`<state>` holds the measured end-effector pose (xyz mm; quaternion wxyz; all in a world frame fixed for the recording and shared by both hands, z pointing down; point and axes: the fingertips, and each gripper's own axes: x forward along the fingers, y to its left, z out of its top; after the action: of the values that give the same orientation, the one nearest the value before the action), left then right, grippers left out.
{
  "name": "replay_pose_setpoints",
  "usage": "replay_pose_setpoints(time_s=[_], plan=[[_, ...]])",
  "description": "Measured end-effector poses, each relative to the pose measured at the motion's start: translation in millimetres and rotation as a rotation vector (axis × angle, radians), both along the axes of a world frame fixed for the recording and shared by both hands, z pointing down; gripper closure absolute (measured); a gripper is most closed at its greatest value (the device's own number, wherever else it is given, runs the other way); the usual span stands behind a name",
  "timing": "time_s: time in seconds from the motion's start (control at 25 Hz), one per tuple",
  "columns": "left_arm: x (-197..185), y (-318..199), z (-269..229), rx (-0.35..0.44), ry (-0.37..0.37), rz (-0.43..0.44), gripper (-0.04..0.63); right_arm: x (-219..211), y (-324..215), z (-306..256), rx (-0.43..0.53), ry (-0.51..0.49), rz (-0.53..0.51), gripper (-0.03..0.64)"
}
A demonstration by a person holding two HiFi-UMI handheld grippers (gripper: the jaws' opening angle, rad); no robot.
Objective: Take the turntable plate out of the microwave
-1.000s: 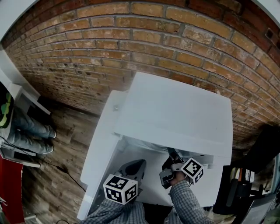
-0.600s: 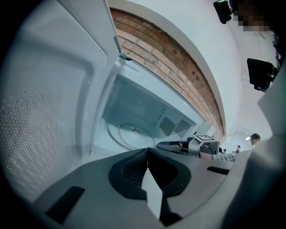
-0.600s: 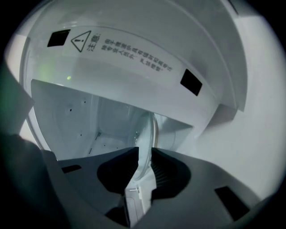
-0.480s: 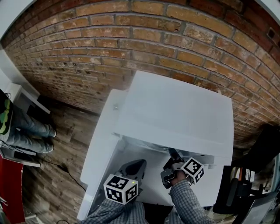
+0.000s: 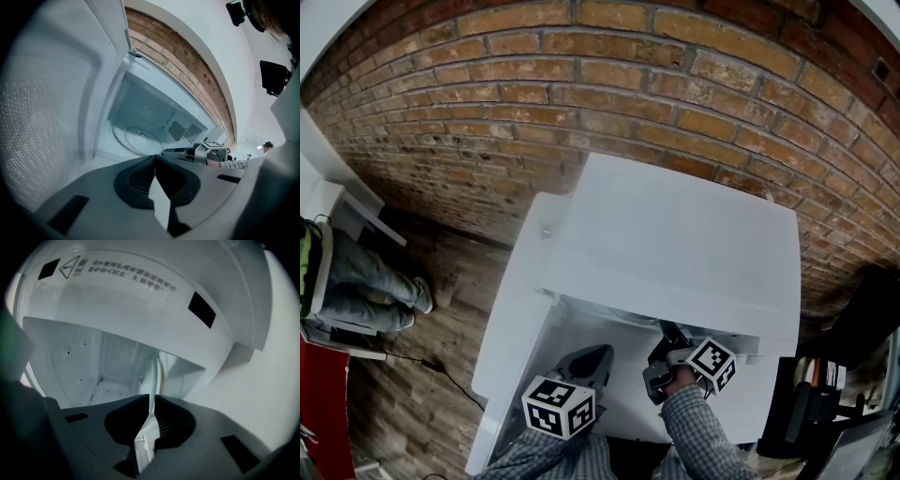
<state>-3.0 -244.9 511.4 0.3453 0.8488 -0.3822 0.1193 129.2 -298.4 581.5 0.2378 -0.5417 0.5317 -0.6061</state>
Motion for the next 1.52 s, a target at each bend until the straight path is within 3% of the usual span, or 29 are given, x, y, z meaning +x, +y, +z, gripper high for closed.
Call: replay_pose_setpoints(time_s=[0.16, 0.28, 0.48, 0.68, 1.0, 1.52], plan=[[5, -2, 7, -0.062, 0.068, -0.001, 0.584, 3, -2, -5, 0.022, -0.028, 0.034, 0.577], [16, -6, 13, -0.137, 0.184, -0.010, 0.584, 3, -2, -6, 0.020, -0.046, 0.037, 0.577], [37, -20, 14, -0.177, 0.375, -0.037, 0.580, 2, 0, -6, 0.010, -0.072, 0.046, 0.578], [45, -33, 24, -0.280, 0.542, -0.092, 0.499, 5, -1, -12, 0.023, -0.088, 0.057, 0.580], [34, -63, 47, -0.394, 0.709, -0.311, 0.489, 1, -1, -17, 0.034, -0.118, 0.049, 0.581], [31, -99, 48, -0.424, 0.891, -0.457, 0.491, -2, -2, -25, 0.052, -0.133, 0.017, 0.581]])
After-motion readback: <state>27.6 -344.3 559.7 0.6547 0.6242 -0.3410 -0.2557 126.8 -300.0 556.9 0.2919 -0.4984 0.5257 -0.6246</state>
